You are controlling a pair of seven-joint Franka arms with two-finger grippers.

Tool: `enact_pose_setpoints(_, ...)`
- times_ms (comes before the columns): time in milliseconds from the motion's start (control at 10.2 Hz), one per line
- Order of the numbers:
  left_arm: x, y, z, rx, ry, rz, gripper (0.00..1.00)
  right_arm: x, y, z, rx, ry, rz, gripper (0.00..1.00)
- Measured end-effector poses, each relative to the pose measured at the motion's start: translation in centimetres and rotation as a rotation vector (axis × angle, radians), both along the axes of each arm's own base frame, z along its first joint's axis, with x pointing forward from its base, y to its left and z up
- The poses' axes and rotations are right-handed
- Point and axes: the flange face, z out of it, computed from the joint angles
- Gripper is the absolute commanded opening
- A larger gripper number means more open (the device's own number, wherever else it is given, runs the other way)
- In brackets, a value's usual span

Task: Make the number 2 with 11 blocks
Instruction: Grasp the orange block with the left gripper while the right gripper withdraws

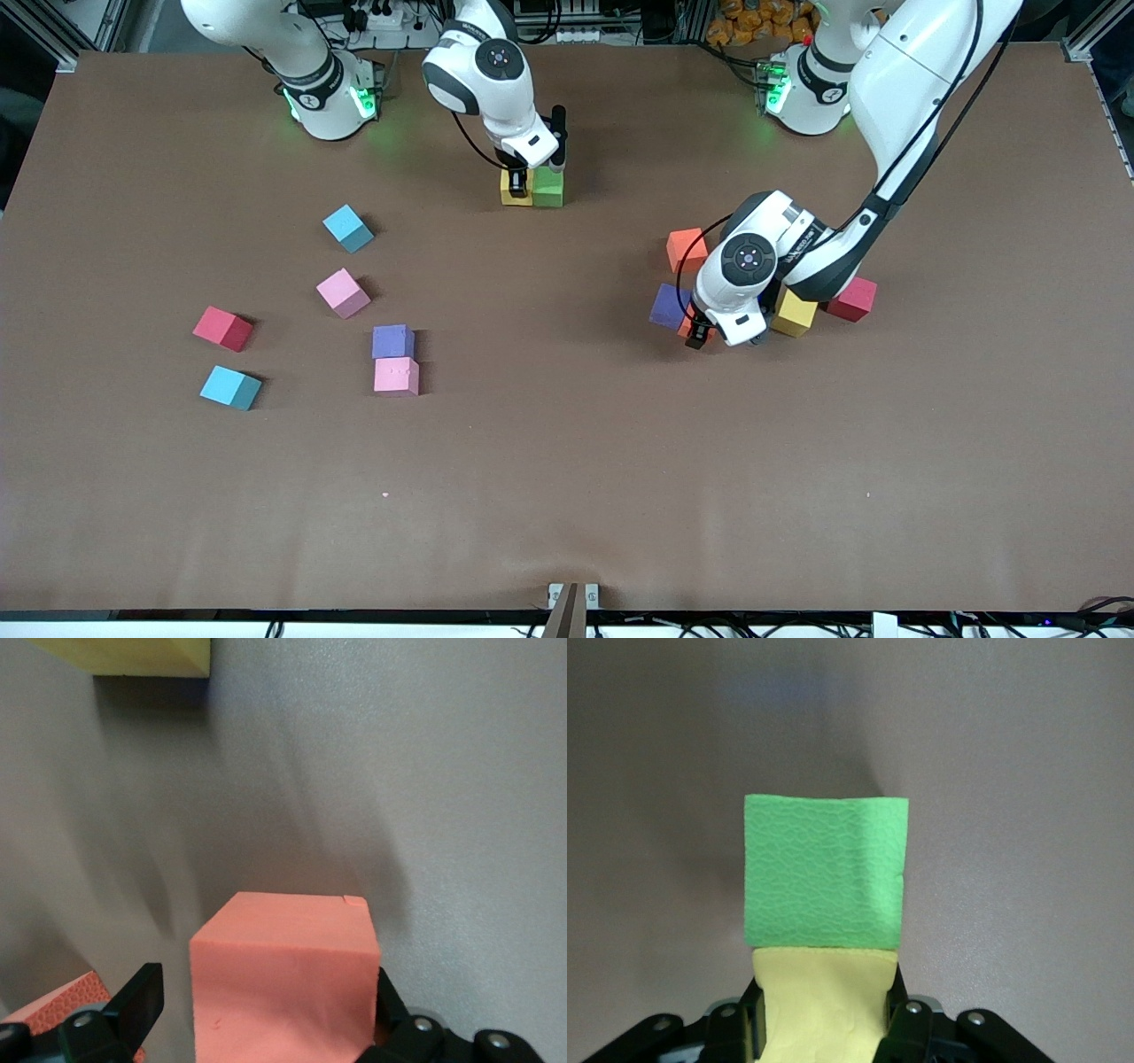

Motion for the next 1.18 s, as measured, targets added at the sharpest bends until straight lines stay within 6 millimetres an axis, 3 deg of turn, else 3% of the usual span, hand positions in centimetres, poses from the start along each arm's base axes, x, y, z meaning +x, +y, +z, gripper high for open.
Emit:
enact_pose_setpoints(196, 0.1, 0.1, -0.1, -0.001, 0.000, 0.002, 1.00, 0.0, 0.0, 0.0, -0.001, 0.000, 0.001, 0.52)
enact_pose_setpoints(392, 0.1, 0.1, -0.1, -0.002, -0.001, 0.003, 1.00, 0.0, 0.0, -0.1, -0.001, 0.001, 0.001, 0.81)
enact_pose_setpoints(490, 0.1, 0.2, -0.1, -0.002, -0.001, 0.004, 1.00, 0.0, 0.0, -0.1, -0.001, 0.001, 0.001, 0.88)
enact_pose_setpoints(686, 0.1, 0.2, -0.1, -0.001, -0.001, 0.005, 1.00, 0.0, 0.1, 0.0, 0.000, 0.000, -0.001, 0.97)
enact_pose_setpoints(1079, 0.2, 0.4, -0.2, 0.000, -0.001, 0.008, 1.00, 0.4, 0.7, 0.8, 0.020, -0.012, -0.006, 1.00)
enact_pose_setpoints(1177, 0.2, 0.4, -0.2, 0.000, -0.001, 0.009, 0.70, 0.6, 0.8, 1.2, 0.026, -0.016, -0.010, 1.00)
